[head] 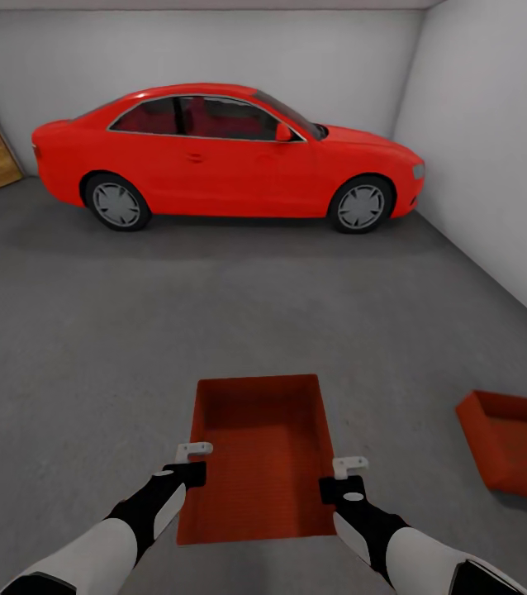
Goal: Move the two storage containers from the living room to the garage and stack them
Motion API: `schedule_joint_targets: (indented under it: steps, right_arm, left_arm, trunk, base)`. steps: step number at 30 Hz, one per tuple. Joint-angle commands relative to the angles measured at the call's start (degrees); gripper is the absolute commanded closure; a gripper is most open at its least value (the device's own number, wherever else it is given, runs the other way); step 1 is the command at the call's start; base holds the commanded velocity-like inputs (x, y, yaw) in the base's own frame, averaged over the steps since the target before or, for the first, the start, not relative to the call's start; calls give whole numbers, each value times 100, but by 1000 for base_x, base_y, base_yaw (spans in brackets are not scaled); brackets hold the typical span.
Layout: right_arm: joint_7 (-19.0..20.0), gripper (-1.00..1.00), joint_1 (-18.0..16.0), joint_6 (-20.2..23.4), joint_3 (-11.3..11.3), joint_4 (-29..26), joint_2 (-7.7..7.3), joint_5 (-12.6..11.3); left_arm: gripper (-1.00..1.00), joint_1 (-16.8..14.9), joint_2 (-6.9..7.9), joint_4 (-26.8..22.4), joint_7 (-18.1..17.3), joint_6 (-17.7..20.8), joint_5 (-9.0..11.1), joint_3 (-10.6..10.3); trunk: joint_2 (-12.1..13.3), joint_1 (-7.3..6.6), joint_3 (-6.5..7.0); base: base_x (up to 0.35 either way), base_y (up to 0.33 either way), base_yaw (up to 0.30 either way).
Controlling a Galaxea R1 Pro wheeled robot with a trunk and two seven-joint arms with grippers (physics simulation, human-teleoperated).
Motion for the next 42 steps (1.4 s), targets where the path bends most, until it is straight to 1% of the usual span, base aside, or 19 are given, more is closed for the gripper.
schedule_joint_targets:
  steps: [1,42]
  right_arm:
    - [-23,100,-7,56,-16,19,-3,-193]
    - [-23,100,-7,56,-16,19,-8,-193]
  left_arm:
    - [100,0,6,-32,80,28,-17,-252]
    - [100,0,6,-31,80,25,-17,-252]
  trunk:
    - [-9,6,-9]
    - [-9,6,-9]
  base:
    - [323,0,0]
    - [323,0,0]
